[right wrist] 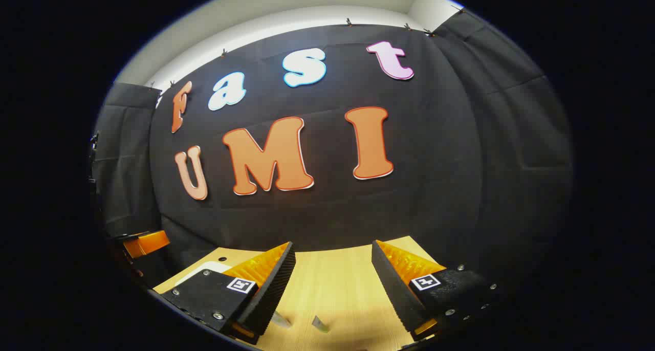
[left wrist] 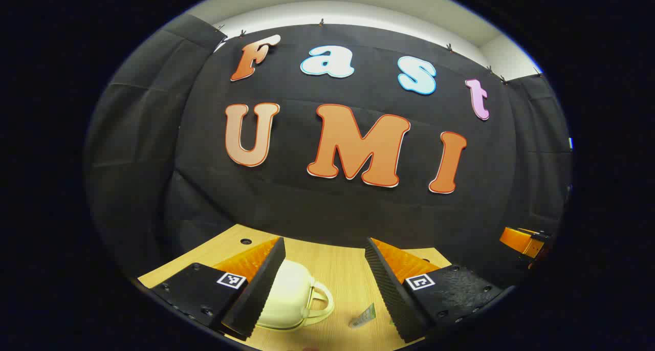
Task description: First open the suitcase, pack the skin care products into it, and then close the suitcase.
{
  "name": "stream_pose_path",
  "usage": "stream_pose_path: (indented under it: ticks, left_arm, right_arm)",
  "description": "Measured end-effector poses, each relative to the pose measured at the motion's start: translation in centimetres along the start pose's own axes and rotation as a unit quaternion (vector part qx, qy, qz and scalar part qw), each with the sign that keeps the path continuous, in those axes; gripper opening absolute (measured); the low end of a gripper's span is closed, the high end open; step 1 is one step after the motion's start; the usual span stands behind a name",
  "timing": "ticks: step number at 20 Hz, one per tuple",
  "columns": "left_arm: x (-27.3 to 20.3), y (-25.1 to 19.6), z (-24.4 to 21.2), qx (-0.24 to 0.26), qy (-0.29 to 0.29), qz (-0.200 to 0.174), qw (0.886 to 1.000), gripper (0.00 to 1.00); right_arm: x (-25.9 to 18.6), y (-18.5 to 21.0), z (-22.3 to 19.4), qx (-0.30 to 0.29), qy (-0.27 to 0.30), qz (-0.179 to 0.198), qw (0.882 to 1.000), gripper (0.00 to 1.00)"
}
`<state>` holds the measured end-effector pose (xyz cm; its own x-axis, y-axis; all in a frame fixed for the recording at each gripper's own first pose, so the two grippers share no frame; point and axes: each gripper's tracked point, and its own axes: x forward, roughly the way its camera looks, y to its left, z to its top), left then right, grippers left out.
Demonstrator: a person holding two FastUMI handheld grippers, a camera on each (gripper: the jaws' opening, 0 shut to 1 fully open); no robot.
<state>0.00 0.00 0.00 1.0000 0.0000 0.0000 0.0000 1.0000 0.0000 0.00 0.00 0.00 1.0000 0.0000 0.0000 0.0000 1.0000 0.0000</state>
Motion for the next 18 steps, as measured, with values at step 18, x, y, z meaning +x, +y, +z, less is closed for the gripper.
stream_pose_path:
  ticks: [18]
  left_arm:
    - [3.0,-0.1,0.9,0.031,-0.006,-0.028,0.999,0.97]
  right_arm:
    - [3.5,-0.5,-1.3,-0.012,0.025,-0.008,1.0,0.95]
